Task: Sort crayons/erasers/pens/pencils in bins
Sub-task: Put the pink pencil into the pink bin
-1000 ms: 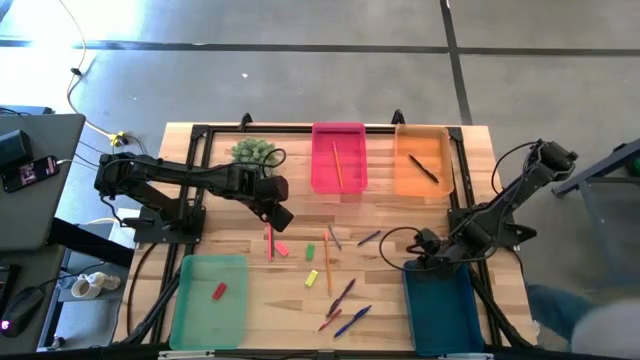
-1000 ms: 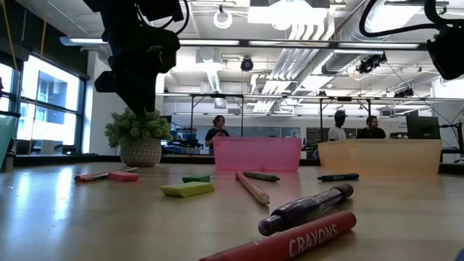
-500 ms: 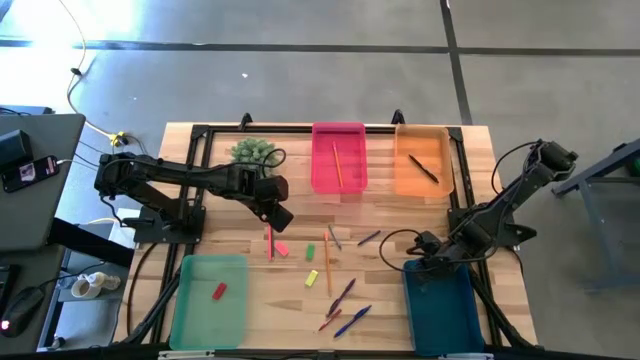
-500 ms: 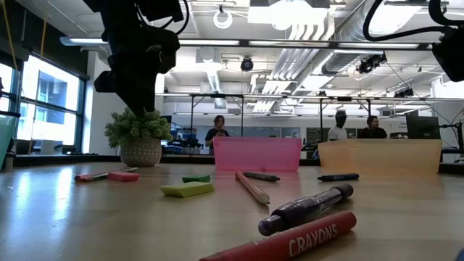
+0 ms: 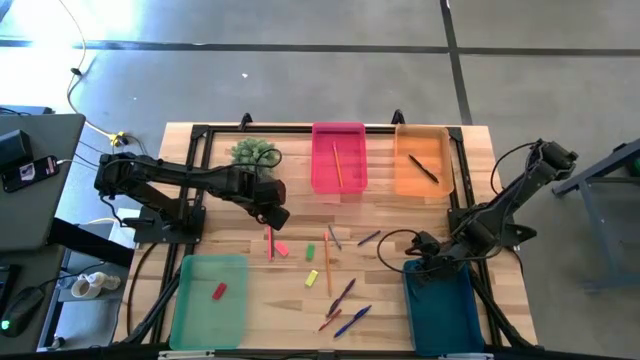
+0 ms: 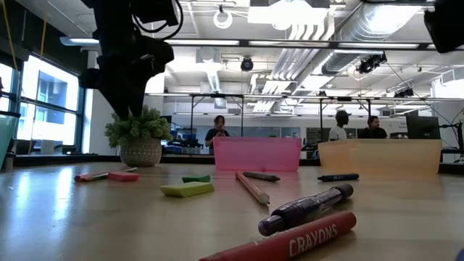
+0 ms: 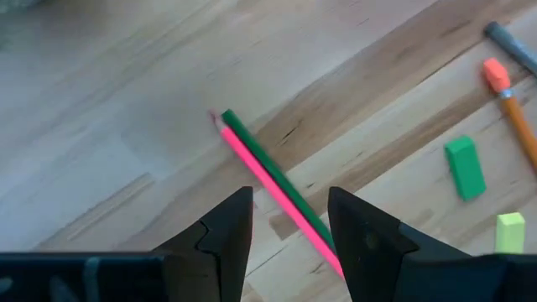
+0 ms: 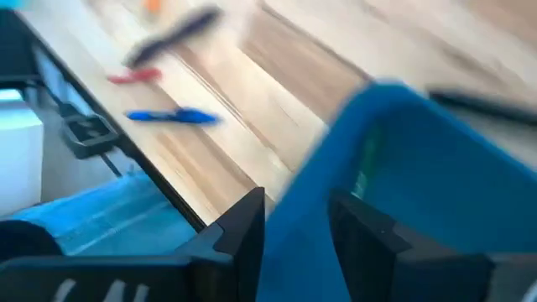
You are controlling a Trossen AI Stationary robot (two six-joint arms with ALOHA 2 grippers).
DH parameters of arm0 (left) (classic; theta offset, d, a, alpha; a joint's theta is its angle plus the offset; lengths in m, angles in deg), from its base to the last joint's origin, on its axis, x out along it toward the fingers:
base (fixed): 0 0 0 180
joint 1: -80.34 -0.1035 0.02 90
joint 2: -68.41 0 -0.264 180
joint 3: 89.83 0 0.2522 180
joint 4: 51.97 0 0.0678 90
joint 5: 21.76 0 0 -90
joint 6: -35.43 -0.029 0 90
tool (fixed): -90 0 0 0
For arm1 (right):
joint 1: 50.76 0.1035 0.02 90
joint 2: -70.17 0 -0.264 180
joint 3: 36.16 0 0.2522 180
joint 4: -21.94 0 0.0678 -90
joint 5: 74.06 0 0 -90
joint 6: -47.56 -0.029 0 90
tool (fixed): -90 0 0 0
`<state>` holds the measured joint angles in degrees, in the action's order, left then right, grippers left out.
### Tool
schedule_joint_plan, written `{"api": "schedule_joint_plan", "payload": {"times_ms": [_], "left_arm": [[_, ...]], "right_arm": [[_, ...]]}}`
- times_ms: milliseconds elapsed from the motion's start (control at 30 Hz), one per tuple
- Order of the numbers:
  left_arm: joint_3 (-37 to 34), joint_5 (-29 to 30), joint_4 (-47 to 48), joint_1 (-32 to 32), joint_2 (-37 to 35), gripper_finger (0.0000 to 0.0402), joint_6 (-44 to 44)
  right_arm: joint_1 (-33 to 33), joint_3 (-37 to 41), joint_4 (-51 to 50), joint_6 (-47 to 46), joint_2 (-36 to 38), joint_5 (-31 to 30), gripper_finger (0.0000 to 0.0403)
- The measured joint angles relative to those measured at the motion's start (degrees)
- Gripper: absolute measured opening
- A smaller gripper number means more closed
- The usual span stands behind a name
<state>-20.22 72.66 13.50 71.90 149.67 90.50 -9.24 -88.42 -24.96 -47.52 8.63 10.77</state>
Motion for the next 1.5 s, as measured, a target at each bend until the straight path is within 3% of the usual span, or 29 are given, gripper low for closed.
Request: {"api": "schedule_joint_plan", "payload": {"times_ms": [200,367,867,1500], "left_arm": [[-2.6,-0.3,-0.6,1.2,0.0,0.0146,5.6],[-6.4,-2.1,-1.4,2.8,0.0,0.0145,10.5],[-8.4,2.0,-7.0,4.5,2.1,0.0145,15.3],[-8.2,1.0,-10.4,4.4,11.5,0.0145,16.3]], "right_arm": [[-0.9,-5.3,-0.4,7.5,0.0,-11.6,0.0125],[-3.2,-10.1,-1.4,15.2,0.0,-17.1,0.0126],[-13.5,-18.9,-3.9,36.7,0.0,-17.3,0.0125],[-15.8,-19.0,-6.1,38.6,0.0,-14.9,0.0125]]}}
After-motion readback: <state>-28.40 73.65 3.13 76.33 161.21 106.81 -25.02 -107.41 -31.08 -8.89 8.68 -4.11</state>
